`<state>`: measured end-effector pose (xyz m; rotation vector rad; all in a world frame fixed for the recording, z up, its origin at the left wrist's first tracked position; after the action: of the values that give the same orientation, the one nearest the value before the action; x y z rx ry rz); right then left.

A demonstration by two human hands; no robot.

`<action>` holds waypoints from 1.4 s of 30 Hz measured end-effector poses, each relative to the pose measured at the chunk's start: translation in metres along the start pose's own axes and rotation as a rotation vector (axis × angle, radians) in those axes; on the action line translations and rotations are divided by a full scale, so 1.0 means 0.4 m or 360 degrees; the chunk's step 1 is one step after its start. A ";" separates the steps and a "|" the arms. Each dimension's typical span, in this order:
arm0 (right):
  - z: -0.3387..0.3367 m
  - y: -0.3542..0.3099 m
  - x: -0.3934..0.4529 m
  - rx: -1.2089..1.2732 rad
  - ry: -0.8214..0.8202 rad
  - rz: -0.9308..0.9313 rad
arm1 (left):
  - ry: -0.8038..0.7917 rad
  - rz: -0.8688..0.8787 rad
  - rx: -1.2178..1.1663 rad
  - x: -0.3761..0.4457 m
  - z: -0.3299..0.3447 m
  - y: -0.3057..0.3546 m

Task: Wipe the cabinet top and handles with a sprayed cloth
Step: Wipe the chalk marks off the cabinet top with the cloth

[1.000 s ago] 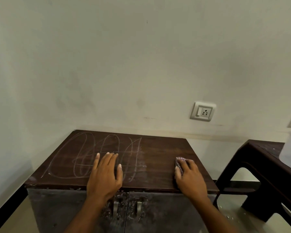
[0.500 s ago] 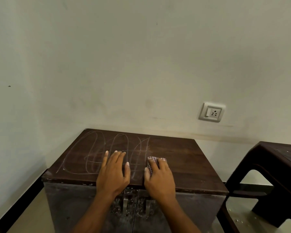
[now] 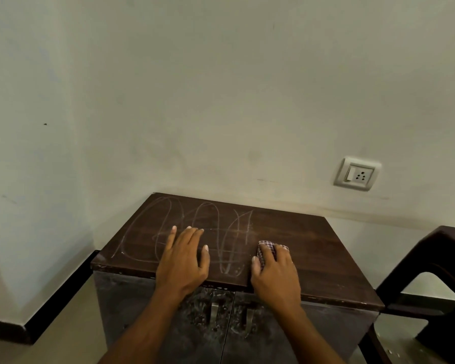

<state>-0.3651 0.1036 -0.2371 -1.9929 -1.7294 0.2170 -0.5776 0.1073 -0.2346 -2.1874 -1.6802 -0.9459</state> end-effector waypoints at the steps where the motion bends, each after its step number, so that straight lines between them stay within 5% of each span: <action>1: 0.013 -0.031 -0.002 0.0025 -0.0030 -0.0038 | 0.0004 0.0001 0.0005 0.000 -0.001 0.000; 6: 0.063 -0.151 -0.013 0.0085 -0.0084 -0.0219 | -0.0009 0.0014 0.0010 -0.004 -0.003 -0.003; 16: 0.014 -0.016 0.053 -0.0012 -0.0039 -0.0027 | 0.0006 -0.0046 0.0044 -0.011 -0.020 -0.059; 26: 0.077 -0.150 0.055 0.0102 -0.0181 -0.0216 | 0.0010 -0.0062 0.0033 -0.012 -0.015 -0.064; 36: 0.044 -0.031 0.150 0.0057 -0.0095 -0.0048 | -0.0017 -0.0055 -0.0012 -0.011 -0.006 -0.069; 42: 0.079 -0.102 0.146 0.0059 -0.0126 -0.0080 | -0.0075 -0.0041 0.0032 -0.004 0.005 -0.077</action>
<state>-0.4040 0.1710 -0.2344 -1.9354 -1.8091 0.3126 -0.6055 0.1170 -0.2434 -2.1967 -1.7354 -0.8861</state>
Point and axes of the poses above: each hand's wrist, its own x-axis towards the middle knuckle, its own z-axis out of the palm, y = z × x, the point moved 6 cm from there along x, towards the middle knuckle, and after that the axes turned 8 degrees about z, right-handed, at the moved point
